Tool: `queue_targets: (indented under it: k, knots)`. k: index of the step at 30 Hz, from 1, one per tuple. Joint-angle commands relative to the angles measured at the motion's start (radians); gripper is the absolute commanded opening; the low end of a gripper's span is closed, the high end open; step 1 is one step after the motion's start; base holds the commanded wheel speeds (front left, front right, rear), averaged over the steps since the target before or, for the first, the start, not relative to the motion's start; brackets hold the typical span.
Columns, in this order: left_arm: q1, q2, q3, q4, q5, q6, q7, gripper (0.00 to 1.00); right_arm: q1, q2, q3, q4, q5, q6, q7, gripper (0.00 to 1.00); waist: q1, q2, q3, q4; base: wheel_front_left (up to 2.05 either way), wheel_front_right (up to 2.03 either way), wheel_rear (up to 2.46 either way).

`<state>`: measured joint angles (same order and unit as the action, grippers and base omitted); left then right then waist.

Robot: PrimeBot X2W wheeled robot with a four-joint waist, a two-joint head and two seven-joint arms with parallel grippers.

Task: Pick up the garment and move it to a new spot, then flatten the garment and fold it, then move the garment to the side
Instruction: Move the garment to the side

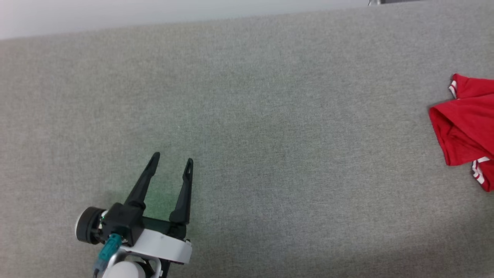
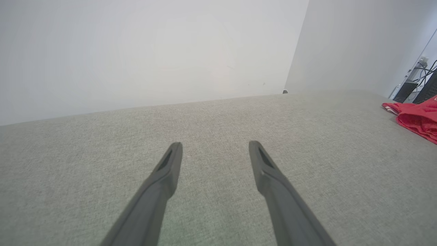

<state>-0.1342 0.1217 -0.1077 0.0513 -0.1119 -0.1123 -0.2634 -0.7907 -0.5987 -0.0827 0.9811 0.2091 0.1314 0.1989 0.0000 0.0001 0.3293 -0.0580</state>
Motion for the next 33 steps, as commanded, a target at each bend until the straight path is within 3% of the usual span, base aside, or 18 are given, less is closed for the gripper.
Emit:
queue_targets:
  k: [1, 8, 19, 25, 33]
  knots:
    - [0.010, -0.003, 0.000, 0.004, -0.004, 0.005, -0.001, 1.00, -0.010, 0.003, 0.010, -0.004, 0.001, -0.002, -0.013, 1.00, 0.0000, -0.0001, -0.019, -0.003, 0.00, 0.00, 0.00]
    - [0.018, -0.004, 0.026, 0.026, -0.020, 0.010, -0.001, 1.00, 0.044, 0.057, 0.109, -0.071, 0.073, -0.002, -0.063, 1.00, 0.0000, -0.0001, -0.095, -0.004, 0.00, 0.00, 0.00]
    - [0.002, 0.017, 0.080, 0.096, -0.006, 0.028, -0.001, 1.00, 0.237, 0.189, 0.341, -0.315, 0.253, -0.002, -0.141, 1.00, 0.0000, -0.0001, -0.215, 0.003, 0.00, 0.00, 0.00]
    - [0.035, 0.024, 0.111, 0.124, -0.010, 0.039, -0.001, 1.00, 0.348, 0.244, 0.349, -0.424, 0.317, -0.002, -0.193, 1.00, 0.0000, -0.0001, -0.268, 0.000, 0.00, 0.00, 0.00]
    - [0.119, 0.021, 0.130, 0.151, -0.019, 0.043, -0.001, 1.00, 0.478, 0.290, 0.324, -0.547, 0.298, -0.002, -0.223, 1.00, 0.0000, -0.0001, -0.319, 0.003, 0.00, 0.00, 0.00]
